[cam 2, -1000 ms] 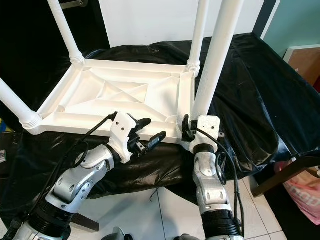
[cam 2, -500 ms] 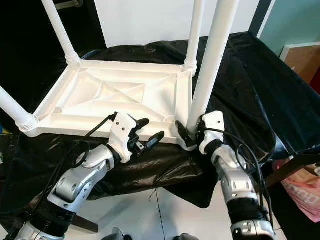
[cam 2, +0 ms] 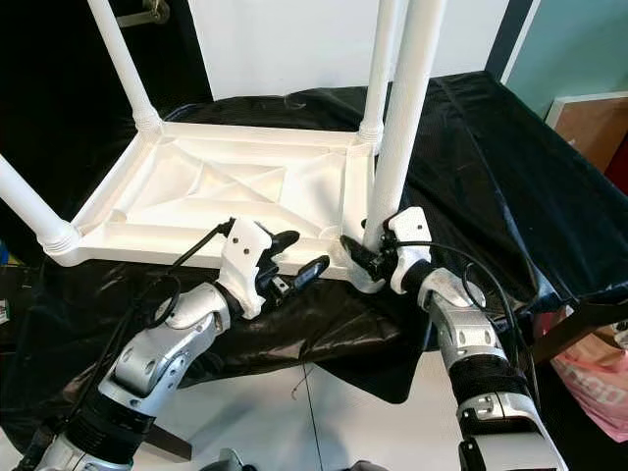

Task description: Building children table

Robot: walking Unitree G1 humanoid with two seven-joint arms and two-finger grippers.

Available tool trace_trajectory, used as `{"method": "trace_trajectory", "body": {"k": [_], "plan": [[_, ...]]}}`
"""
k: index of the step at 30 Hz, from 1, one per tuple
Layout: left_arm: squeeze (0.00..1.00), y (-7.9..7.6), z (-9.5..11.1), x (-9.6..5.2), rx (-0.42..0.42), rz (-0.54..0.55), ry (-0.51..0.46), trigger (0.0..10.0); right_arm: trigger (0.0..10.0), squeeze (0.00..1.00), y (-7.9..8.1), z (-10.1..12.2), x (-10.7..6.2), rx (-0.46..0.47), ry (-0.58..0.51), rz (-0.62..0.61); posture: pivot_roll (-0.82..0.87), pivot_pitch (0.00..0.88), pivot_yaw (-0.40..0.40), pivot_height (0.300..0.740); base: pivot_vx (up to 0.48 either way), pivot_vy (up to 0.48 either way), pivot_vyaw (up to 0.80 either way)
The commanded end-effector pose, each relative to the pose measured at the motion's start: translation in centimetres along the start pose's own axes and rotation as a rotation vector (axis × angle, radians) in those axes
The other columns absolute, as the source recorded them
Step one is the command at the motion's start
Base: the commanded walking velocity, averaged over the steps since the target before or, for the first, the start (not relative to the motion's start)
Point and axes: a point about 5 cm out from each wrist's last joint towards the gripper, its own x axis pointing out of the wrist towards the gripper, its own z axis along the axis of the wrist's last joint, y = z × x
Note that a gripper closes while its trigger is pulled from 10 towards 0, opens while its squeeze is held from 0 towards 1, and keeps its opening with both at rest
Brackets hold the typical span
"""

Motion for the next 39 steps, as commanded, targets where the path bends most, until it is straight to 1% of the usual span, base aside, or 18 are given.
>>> {"method": "trace_trajectory", "body": {"k": [1, 6, 7, 8, 13, 15, 16, 17, 18, 20, 23, 25, 26, 29, 32, 33, 35, 39], "plan": [[0.0, -0.4, -0.1, -0.1, -0.003, -0.059, 0.011, 10.0, 0.0, 0.0, 0.8, -0.5, 0.3, 0.004, 0.015, 0.052, 0.03, 0.023, -0.023, 0.74, 0.0, 0.0, 0.0], [0.0, -0.5, -0.2, -0.1, -0.006, -0.061, 0.011, 10.0, 0.0, 0.0, 0.7, -1.2, -0.2, 0.009, 0.032, 0.025, 0.03, 0.02, -0.023, 0.74, 0.0, 0.0, 0.0], [0.0, -0.5, -0.3, -0.2, -0.006, -0.061, 0.015, 10.0, 10.0, 0.0, 0.8, -1.5, -0.3, 0.016, 0.034, -0.004, 0.02, 0.019, -0.018, 0.74, 0.0, 0.0, 0.0], [0.0, -0.5, -0.5, -0.2, -0.004, -0.06, 0.021, 10.0, 10.0, 0.0, 0.9, -1.7, -0.4, 0.026, 0.037, -0.033, 0.01, 0.018, -0.016, 0.74, 0.0, 0.0, 0.0], [0.0, -0.5, -0.6, -0.2, -0.002, -0.06, 0.024, 10.0, 10.0, 0.0, 1.1, -1.9, -0.4, 0.033, 0.04, -0.051, 0.01, 0.018, -0.016, 0.74, 0.0, 0.0, 0.0], [0.0, -0.7, -0.8, -0.2, -0.001, -0.074, 0.032, 10.0, 10.0, 0.0, 1.2, -2.5, -0.4, 0.034, 0.072, -0.195, 0.0, 0.02, -0.009, 0.74, 0.0, 0.0, 0.0], [0.0, -0.7, -0.8, -0.2, -0.001, -0.074, 0.032, 10.0, 10.0, 0.0, 1.2, -2.5, -0.4, 0.034, 0.072, -0.195, 0.0, 0.02, -0.009, 0.74, 0.0, 0.0, 0.0], [0.0, -0.8, -0.9, -0.2, 0.006, -0.082, 0.038, 10.0, 10.0, 0.0, 1.3, -2.7, -0.3, 0.049, 0.088, -0.272, 0.0, 0.02, -0.007, 0.74, 0.0, 0.0, 0.0], [0.0, -0.8, -0.9, -0.2, 0.006, -0.082, 0.038, 10.0, 10.0, 0.0, 1.3, -2.7, -0.3, 0.049, 0.088, -0.272, 0.0, 0.02, -0.007, 0.74, 0.0, 0.0, 0.0], [0.0, -0.9, -1.1, -0.1, 0.013, -0.09, 0.047, 10.0, 10.0, 0.0, 1.7, -3.1, -0.3, 0.085, 0.112, -0.386, -0.01, 0.02, -0.004, 0.74, 0.0, 0.0, 0.0], [0.0, -0.9, -1.1, -0.1, 0.014, -0.092, 0.048, 10.0, 10.0, 0.0, 1.9, -3.3, -0.4, 0.095, 0.115, -0.429, -0.01, 0.019, -0.002, 0.74, 0.0, 0.0, 0.0], [0.0, -1.0, -1.1, -0.1, 0.013, -0.093, 0.049, 10.0, 10.0, 0.0, 2.1, -3.6, -0.6, 0.117, 0.123, -0.528, -0.01, 0.017, 0.001, 0.74, 0.0, 0.0, 0.0], [0.0, -1.0, -1.1, -0.1, 0.013, -0.093, 0.049, 10.0, 10.0, 0.0, 2.1, -3.6, -0.6, 0.117, 0.123, -0.528, -0.01, 0.017, 0.001, 0.74, 0.0, 0.0, 0.0], [0.0, -0.9, -1.2, -0.1, 0.012, -0.09, 0.052, 10.0, 10.0, 0.0, 3.0, -4.0, -0.9, 0.141, 0.13, -0.651, -0.01, 0.016, 0.002, 0.74, 0.0, 0.0, 0.0], [0.0, -0.9, -1.3, -0.1, 0.012, -0.089, 0.053, 10.0, 10.0, 0.0, 3.1, -4.0, -1.0, 0.142, 0.13, -0.667, -0.01, 0.016, 0.002, 0.74, 0.0, 0.0, 0.0], [0.0, -0.9, -1.3, -0.1, 0.011, -0.087, 0.052, 10.0, 10.0, 0.0, 3.4, -4.0, -0.8, 0.159, 0.127, -0.718, 0.0, 0.014, -0.005, 0.74, 0.0, 0.0, 0.0], [0.0, -0.9, -1.3, -0.1, 0.011, -0.087, 0.052, 10.0, 10.0, 0.0, 3.4, -4.0, -0.8, 0.159, 0.127, -0.718, 0.0, 0.014, -0.005, 0.74, 0.0, 0.0, 0.0], [0.0, -0.7, -1.4, -0.1, 0.019, -0.074, 0.063, 10.0, 10.0, 0.0, 4.1, -3.8, -0.1, 0.185, 0.112, -0.742, 0.0, 0.015, -0.007, 0.74, 0.0, 0.0, 0.0]]}}
